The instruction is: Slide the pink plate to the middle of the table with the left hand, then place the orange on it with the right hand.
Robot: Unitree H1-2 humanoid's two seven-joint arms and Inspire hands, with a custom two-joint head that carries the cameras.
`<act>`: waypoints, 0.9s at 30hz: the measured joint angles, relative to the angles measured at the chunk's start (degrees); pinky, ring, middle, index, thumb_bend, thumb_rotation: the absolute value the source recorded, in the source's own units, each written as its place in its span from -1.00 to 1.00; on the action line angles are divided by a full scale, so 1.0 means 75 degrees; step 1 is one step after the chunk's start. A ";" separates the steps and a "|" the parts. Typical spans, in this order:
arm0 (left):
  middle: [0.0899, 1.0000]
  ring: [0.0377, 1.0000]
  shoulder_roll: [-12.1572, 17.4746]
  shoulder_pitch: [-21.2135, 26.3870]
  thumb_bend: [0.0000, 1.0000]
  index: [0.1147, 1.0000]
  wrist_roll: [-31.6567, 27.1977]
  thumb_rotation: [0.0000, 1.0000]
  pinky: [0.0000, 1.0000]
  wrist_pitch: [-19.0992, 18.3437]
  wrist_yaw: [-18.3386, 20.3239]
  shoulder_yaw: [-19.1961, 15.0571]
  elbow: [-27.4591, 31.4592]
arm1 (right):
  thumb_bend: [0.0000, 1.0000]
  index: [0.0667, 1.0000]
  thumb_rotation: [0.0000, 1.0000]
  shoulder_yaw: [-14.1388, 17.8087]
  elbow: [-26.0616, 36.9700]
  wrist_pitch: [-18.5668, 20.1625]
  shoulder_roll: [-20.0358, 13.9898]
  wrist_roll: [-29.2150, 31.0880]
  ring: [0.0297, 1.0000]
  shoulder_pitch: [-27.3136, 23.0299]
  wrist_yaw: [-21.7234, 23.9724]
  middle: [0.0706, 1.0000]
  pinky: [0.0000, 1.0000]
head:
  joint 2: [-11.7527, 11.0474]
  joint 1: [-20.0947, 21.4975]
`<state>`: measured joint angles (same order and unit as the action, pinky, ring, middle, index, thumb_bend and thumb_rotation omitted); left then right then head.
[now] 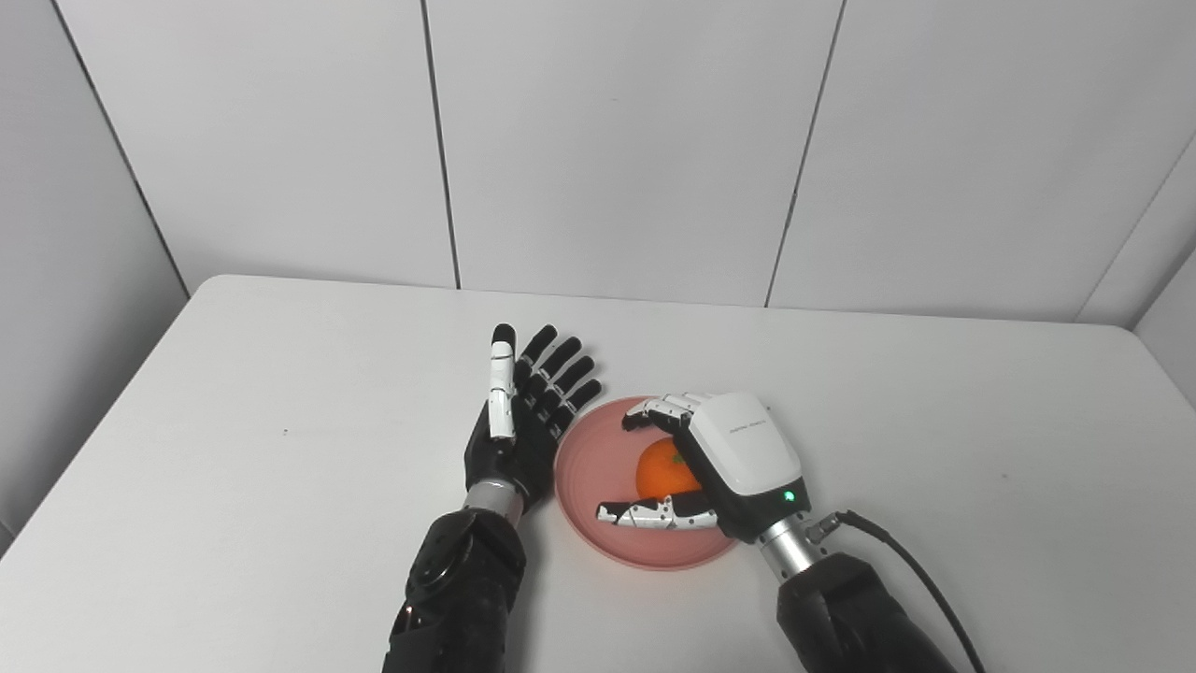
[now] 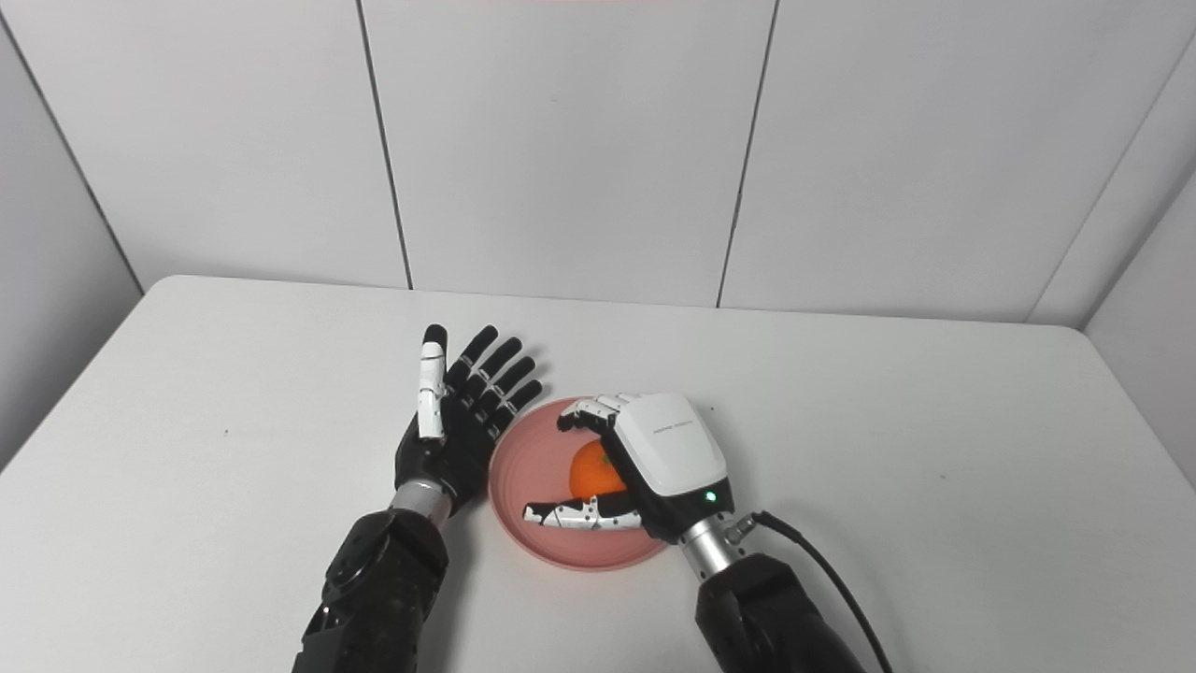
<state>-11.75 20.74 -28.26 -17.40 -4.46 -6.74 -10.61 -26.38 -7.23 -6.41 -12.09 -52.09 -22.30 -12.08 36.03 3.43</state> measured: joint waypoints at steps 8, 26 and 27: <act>0.62 0.59 0.0003 -0.0015 0.35 0.71 0.0267 0.74 0.62 0.0366 0.0124 0.0156 -0.0115 | 0.44 0.23 0.63 0.0504 0.0670 -0.0170 0.0247 0.0499 0.30 0.0007 -0.0083 0.35 0.20 | -0.0023 -0.0012; 0.94 0.96 0.0123 -0.0167 0.45 0.96 0.3119 0.77 0.99 0.3620 -0.0221 0.0745 -0.1290 | 0.57 0.45 1.00 0.3445 0.0200 -0.0314 0.1811 0.6170 0.59 0.0665 0.0114 0.57 0.64 | -0.0047 -0.0047; 0.96 0.98 0.0127 -0.0137 0.41 0.97 0.3352 0.81 0.99 0.3856 -0.0373 0.0767 -0.1359 | 0.58 0.46 1.00 0.3638 0.0031 -0.0313 0.1935 0.6477 0.61 0.0674 0.0082 0.59 0.68 | -0.0047 -0.0058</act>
<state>-10.80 19.71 -3.12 11.53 -7.26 -0.99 -20.80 0.91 -7.00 -8.76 2.42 -3.51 -17.25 -11.46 35.68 2.99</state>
